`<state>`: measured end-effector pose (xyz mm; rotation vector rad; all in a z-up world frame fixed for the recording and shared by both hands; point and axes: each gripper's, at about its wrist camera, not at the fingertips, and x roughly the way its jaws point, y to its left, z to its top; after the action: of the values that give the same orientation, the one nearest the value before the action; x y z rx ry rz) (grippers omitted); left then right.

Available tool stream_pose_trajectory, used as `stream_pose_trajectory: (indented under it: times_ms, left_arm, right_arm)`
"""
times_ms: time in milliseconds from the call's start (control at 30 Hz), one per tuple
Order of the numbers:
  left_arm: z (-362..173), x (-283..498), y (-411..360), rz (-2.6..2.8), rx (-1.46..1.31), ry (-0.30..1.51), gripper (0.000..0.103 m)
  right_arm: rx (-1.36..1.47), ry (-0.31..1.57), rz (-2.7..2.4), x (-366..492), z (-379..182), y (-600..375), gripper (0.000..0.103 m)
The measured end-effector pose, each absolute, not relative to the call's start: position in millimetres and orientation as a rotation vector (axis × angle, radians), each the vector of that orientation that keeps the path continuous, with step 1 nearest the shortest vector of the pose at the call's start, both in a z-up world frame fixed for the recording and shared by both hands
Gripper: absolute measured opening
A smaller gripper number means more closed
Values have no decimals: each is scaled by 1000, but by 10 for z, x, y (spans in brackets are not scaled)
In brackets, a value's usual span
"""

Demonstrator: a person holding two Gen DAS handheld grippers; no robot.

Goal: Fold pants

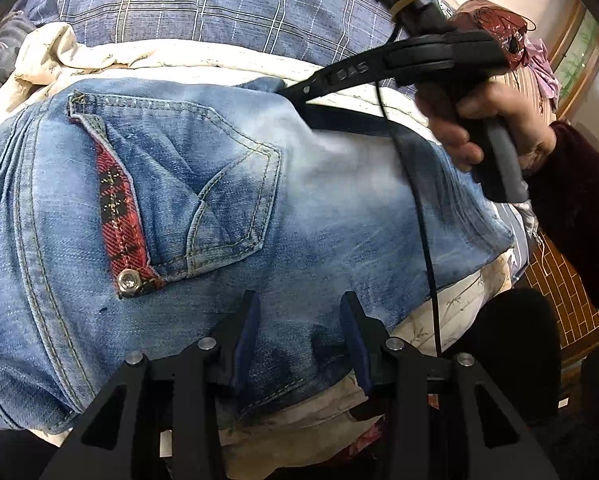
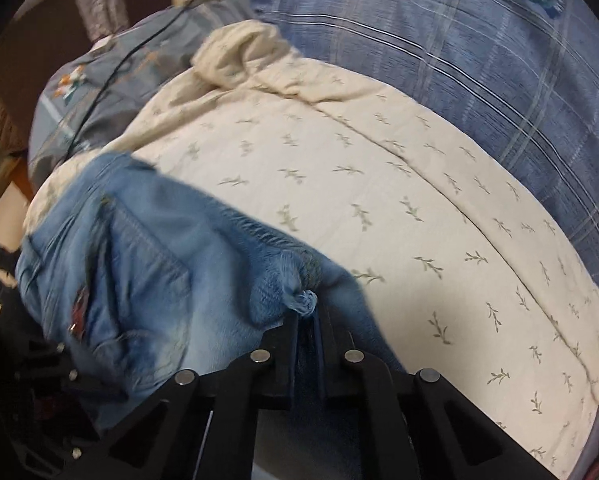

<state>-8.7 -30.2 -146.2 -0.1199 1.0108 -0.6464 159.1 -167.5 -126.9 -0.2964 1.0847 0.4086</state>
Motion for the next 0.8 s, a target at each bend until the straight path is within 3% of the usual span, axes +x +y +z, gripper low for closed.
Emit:
stream_pose_trajectory:
  times_ms: [200, 367, 467, 600, 800]
  left_arm:
    - [-1377, -173, -259, -621, -106, 1026, 43]
    - [-1226, -213, -150, -596, -132, 1043, 43]
    - [-1046, -202, -74, -536, -113, 993, 43]
    - [-851, -101, 147, -401, -130, 940, 60]
    - [-1119, 222, 423, -183, -158, 1091, 62]
  right_arm:
    - [-115, 1123, 247, 1824, -1546, -2027, 0]
    - [110, 1047, 359, 1655, -1203, -2192, 1]
    - [90, 1026, 411, 1476, -1003, -2071, 1]
    - [43, 1044, 476, 1232, -968, -1828, 1]
    - [47, 1139, 369, 1370, -1494, -1531, 2]
